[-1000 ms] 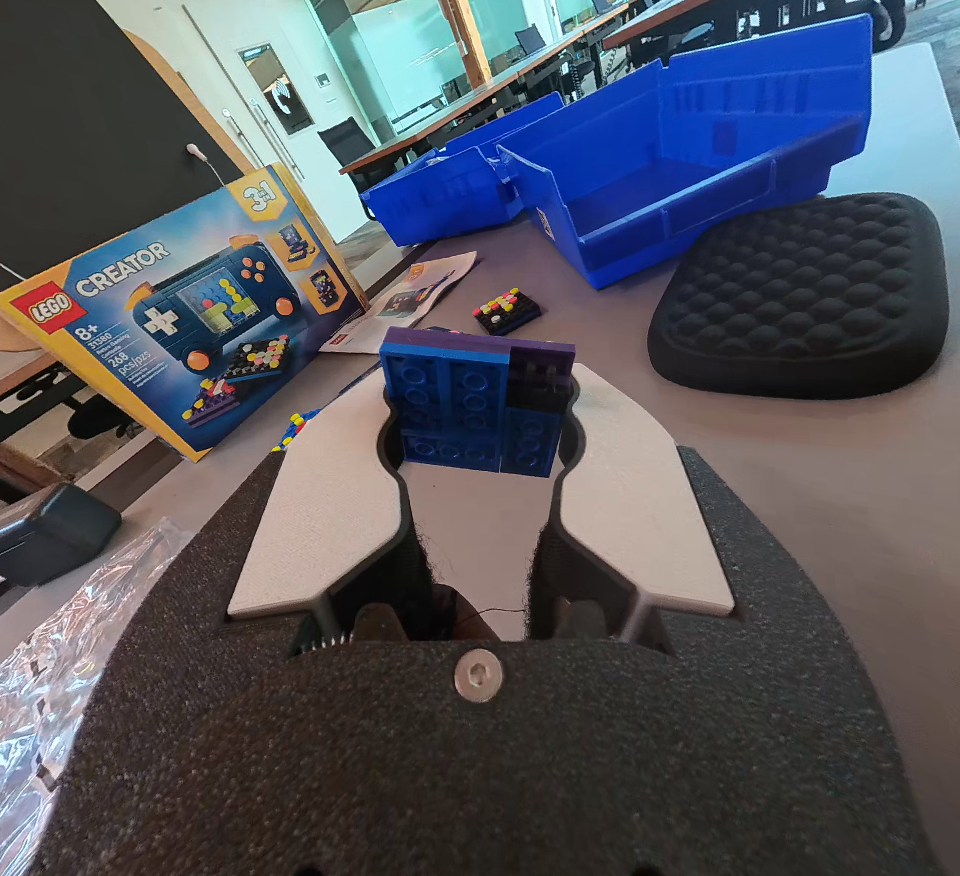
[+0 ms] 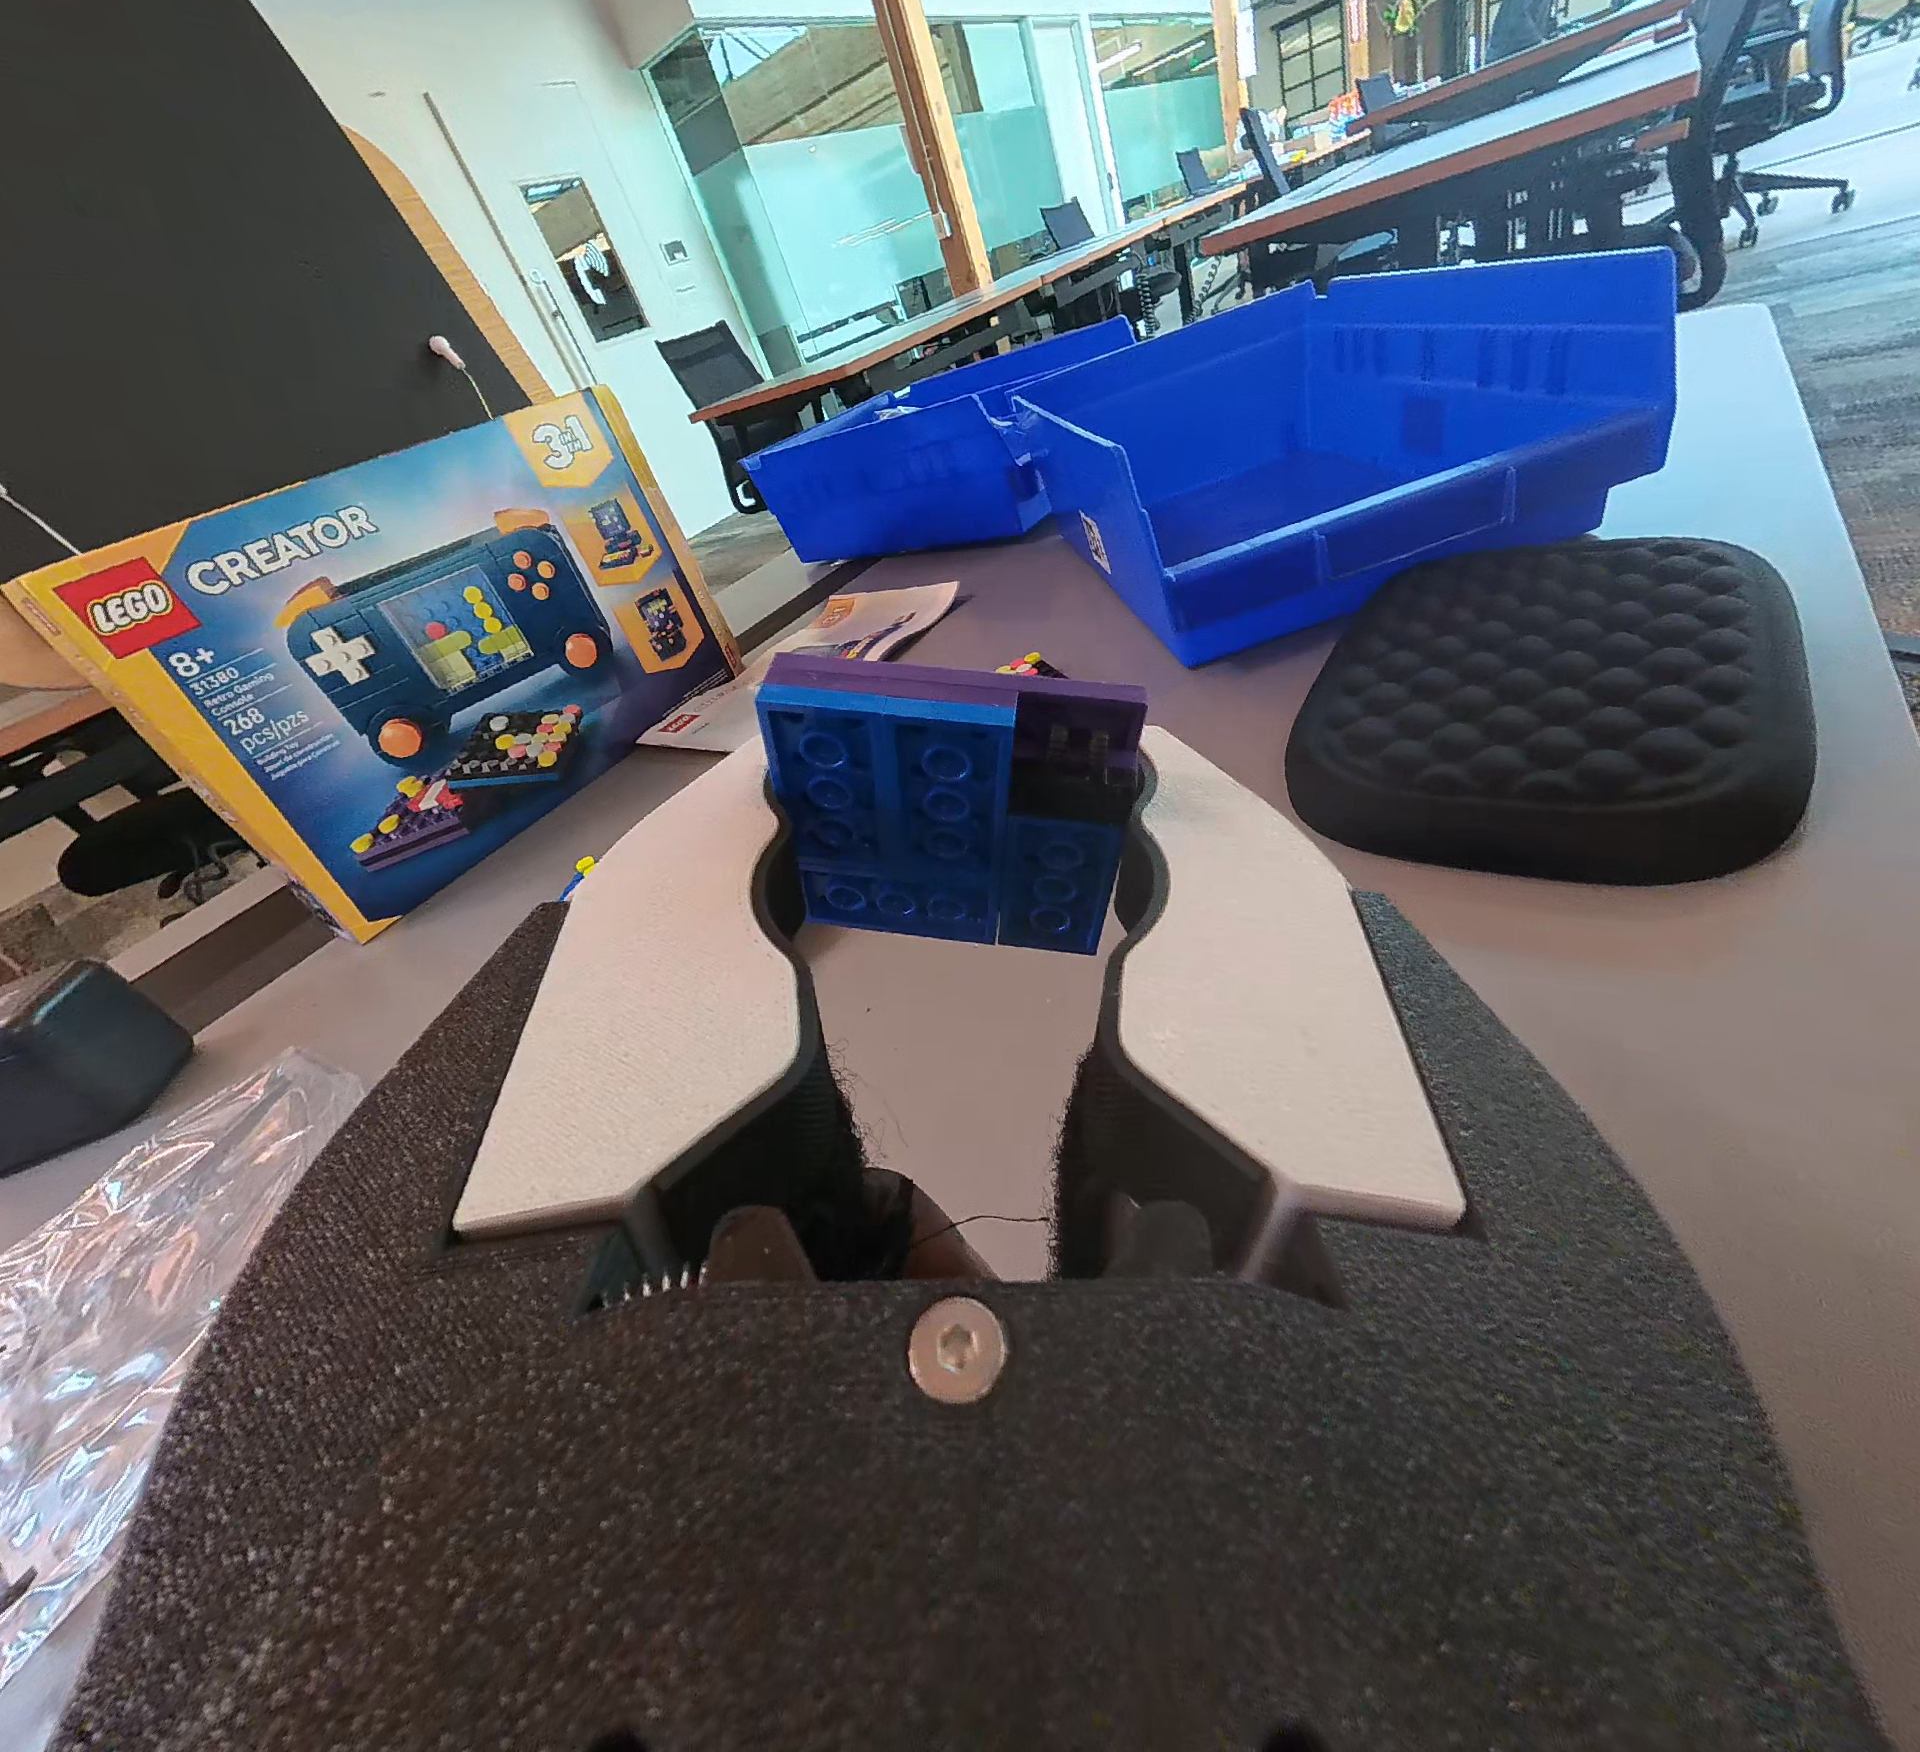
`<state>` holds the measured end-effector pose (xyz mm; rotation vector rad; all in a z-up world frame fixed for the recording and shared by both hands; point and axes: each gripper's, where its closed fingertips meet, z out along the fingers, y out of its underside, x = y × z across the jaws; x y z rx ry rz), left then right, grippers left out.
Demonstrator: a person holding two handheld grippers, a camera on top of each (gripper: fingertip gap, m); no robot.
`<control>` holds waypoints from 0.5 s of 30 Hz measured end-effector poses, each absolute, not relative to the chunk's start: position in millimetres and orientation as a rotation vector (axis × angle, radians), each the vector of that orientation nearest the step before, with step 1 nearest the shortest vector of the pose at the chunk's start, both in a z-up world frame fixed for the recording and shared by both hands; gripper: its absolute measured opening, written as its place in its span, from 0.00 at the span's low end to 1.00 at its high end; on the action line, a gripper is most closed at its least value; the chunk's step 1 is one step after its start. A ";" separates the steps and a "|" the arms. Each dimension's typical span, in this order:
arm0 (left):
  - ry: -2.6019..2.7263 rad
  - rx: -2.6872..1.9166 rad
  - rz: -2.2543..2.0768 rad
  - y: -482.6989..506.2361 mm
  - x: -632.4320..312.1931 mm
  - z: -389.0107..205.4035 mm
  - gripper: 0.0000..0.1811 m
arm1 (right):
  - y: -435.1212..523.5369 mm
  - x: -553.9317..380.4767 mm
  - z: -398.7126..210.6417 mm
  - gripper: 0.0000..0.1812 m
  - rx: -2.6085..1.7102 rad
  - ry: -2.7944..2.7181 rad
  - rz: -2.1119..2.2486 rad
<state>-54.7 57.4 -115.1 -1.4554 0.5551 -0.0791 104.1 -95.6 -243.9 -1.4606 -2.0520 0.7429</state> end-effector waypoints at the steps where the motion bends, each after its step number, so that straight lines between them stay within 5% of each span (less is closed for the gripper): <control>1: 0.558 -1.454 -0.074 57.3 -54.3 -115.4 0.32 | -95.8 104.4 -222.7 0.05 -1.434 -1.991 0.798; 9: 0.542 -1.453 -0.046 56.5 -55.6 -114.4 0.32 | -10.4 113.6 -49.6 0.05 -1.237 -1.513 0.991; 15: 0.414 -1.432 -0.109 53.8 -69.0 -105.6 0.32 | 116.6 127.5 -7.2 0.05 -1.286 -1.256 0.866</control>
